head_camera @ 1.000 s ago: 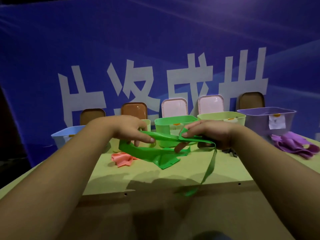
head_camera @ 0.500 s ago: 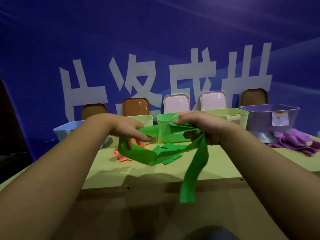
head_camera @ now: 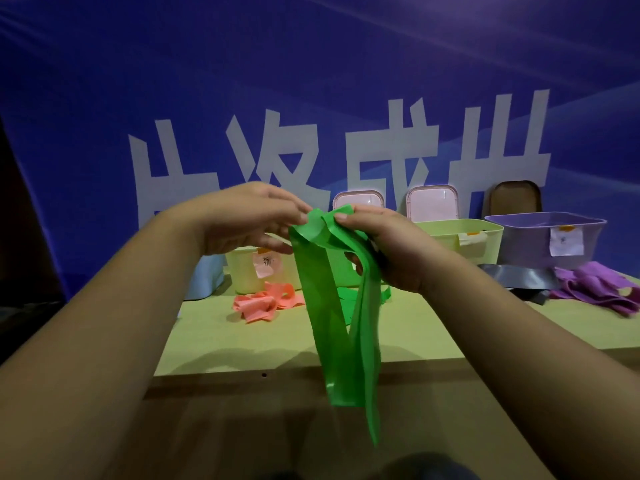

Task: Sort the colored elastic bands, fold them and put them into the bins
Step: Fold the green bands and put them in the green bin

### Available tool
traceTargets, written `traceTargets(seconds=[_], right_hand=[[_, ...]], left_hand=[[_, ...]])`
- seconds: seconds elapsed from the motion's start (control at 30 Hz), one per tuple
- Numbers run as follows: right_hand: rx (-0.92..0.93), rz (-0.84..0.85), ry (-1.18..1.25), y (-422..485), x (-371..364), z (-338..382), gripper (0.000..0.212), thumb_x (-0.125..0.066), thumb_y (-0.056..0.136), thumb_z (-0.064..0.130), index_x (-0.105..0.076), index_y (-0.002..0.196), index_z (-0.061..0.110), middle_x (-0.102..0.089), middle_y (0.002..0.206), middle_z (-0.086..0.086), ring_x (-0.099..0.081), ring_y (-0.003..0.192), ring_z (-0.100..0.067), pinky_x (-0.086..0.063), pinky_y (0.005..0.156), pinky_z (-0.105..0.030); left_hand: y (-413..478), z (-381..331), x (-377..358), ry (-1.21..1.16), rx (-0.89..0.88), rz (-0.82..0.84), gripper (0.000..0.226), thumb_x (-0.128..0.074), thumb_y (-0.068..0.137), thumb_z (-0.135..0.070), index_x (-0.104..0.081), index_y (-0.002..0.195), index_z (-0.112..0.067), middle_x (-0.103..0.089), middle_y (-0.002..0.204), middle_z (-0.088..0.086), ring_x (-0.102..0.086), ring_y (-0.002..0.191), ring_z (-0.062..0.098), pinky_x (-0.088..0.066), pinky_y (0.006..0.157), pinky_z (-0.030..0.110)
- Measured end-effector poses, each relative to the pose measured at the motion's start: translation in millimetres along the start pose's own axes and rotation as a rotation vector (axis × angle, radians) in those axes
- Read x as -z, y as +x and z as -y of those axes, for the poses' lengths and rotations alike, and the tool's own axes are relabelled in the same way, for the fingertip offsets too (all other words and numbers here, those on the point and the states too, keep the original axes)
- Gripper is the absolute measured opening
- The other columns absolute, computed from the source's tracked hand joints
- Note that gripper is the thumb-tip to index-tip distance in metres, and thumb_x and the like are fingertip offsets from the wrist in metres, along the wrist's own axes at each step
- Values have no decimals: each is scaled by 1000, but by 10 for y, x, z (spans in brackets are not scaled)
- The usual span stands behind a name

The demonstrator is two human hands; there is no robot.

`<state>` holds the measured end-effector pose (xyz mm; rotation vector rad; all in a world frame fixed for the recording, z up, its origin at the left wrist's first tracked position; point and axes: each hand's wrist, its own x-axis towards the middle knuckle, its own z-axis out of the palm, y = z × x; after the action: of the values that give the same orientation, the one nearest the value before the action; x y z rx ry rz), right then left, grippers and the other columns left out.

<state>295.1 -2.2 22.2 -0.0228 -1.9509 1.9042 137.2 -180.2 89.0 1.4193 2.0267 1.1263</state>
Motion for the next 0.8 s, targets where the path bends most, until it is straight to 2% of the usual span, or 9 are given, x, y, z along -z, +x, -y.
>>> traceTargets(seconds=[0.1, 0.17, 0.23, 0.33, 0.4, 0.53, 0.6, 0.7, 0.8], right_hand=[[11, -11, 37, 2, -58, -27, 22, -60, 109, 19, -72, 122, 6, -77, 95, -9, -74, 80, -19, -59, 65, -27], [16, -11, 43, 8, -95, -68, 25, -61, 109, 20, -71, 127, 6, -77, 104, -12, -74, 89, -25, -59, 71, -31], [22, -18, 61, 8, -129, -107, 27, -61, 108, 20, -71, 129, 6, -77, 107, -14, -74, 92, -27, -60, 73, -33], [30, -15, 65, -5, -158, -147, 27, -61, 108, 21, -71, 129, 8, -78, 112, -15, -74, 98, -30, -59, 84, -38], [21, -3, 67, -10, -177, -176, 26, -62, 108, 23, -72, 130, 11, -77, 116, -15, -73, 100, -30, -59, 84, -39], [-3, 35, 7, -9, -198, -265, 25, -63, 108, 29, -73, 128, 18, -75, 126, -16, -72, 107, -31, -55, 92, -46], [-16, 51, -14, -31, -190, -282, 26, -62, 109, 29, -72, 130, 17, -77, 120, -10, -74, 106, -28, -54, 96, -48], [-23, 60, -66, -75, -162, -277, 26, -62, 109, 30, -72, 129, 17, -78, 108, -1, -77, 94, -15, -60, 89, -41], [6, 24, -167, -82, -94, -280, 25, -66, 106, 32, -76, 126, 21, -79, 120, -3, -75, 115, -23, -56, 108, -52]], left_hand=[[-19, -108, -75, 50, 26, -101, 26, -68, 105, -30, -77, 119, -11, -82, 107, 7, -80, 102, 22, -63, 97, 42], [-13, -116, -106, 171, 16, -223, 22, -73, 101, -35, -80, 112, -17, -83, 95, 1, -81, 89, 16, -66, 81, 32], [4, -97, -113, 246, 0, -311, 14, -75, 100, -31, -83, 108, -22, -82, 89, -3, -80, 81, 12, -64, 70, 25], [17, -76, -94, 281, 10, -348, 10, -75, 101, -28, -84, 103, -26, -81, 85, -5, -80, 82, 13, -66, 72, 28], [11, -80, -90, 305, 12, -349, 10, -74, 101, -28, -84, 101, -27, -81, 85, -5, -79, 87, 16, -67, 77, 32], [2, -96, -94, 332, -19, -364, 12, -71, 103, -29, -83, 104, -28, -81, 95, -4, -76, 95, 18, -65, 87, 36], [-1, -106, -95, 354, -35, -361, 12, -70, 104, -30, -81, 104, -29, -80, 97, -5, -75, 96, 17, -64, 86, 34], [0, -129, -104, 381, -51, -338, 12, -68, 105, -28, -80, 103, -28, -79, 96, -5, -75, 92, 15, -61, 77, 26], [4, -169, -119, 418, -65, -315, 13, -67, 106, -27, -80, 103, -26, -80, 92, -6, -76, 87, 12, -58, 70, 21]])
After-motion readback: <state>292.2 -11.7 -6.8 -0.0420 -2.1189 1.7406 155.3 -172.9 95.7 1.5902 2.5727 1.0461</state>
